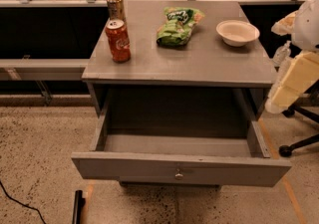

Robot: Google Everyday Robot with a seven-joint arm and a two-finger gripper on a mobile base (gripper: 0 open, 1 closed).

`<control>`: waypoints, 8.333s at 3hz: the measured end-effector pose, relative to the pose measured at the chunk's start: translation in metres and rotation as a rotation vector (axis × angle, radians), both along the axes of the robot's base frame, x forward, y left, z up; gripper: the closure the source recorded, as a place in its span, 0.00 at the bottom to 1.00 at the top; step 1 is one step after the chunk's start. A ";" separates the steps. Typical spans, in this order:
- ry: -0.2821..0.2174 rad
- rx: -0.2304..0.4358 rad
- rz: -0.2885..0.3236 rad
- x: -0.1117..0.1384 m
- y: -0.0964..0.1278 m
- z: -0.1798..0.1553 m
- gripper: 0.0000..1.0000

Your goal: Place green rice chip bag into top drawer

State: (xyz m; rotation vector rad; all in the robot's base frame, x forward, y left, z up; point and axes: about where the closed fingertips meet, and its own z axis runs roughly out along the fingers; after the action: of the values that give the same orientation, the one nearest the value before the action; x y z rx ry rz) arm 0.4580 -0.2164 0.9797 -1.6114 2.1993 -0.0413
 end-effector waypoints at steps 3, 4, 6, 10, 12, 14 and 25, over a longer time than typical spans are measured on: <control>-0.223 0.390 -0.050 0.170 0.034 0.012 0.00; -0.229 0.396 -0.050 0.176 0.036 0.011 0.00; -0.373 0.578 -0.132 0.232 0.078 0.007 0.00; -0.308 0.754 -0.300 0.351 0.134 -0.075 0.00; -0.287 0.748 -0.252 0.365 0.161 -0.095 0.41; -0.267 0.739 -0.214 0.359 0.175 -0.103 0.88; 0.130 0.786 -0.604 -0.031 0.148 -0.138 1.00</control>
Offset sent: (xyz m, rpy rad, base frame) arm 0.1854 0.0093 0.0379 0.4812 -0.2700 -0.0828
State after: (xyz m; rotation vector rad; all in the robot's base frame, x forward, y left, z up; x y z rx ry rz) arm 0.4267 -0.0686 0.8419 -0.5255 2.2806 0.6774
